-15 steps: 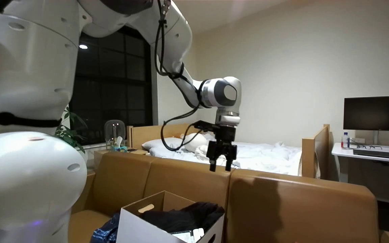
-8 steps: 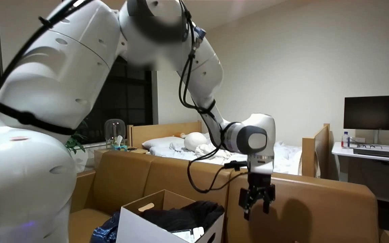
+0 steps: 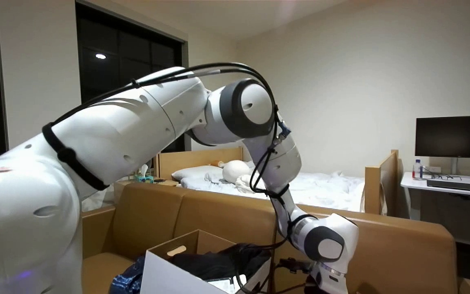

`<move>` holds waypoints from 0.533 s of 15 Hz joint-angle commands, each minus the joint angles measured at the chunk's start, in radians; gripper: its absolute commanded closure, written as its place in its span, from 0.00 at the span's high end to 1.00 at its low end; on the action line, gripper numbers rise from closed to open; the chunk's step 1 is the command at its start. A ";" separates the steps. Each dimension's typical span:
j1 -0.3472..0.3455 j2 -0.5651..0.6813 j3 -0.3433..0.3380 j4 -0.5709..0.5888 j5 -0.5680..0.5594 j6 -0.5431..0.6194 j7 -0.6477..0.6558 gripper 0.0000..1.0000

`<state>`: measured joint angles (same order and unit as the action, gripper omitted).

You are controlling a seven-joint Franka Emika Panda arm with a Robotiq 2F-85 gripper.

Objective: Pick up the packet and the card box and put them in the storage box

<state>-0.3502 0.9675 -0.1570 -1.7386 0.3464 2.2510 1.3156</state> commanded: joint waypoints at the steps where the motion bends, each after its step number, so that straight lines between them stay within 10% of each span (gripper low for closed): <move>1: -0.021 0.185 -0.027 0.254 -0.014 -0.243 -0.025 1.00; 8: -0.039 0.361 -0.051 0.446 0.050 -0.352 0.065 1.00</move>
<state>-0.3578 1.2754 -0.2045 -1.3510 0.3423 1.8951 1.3334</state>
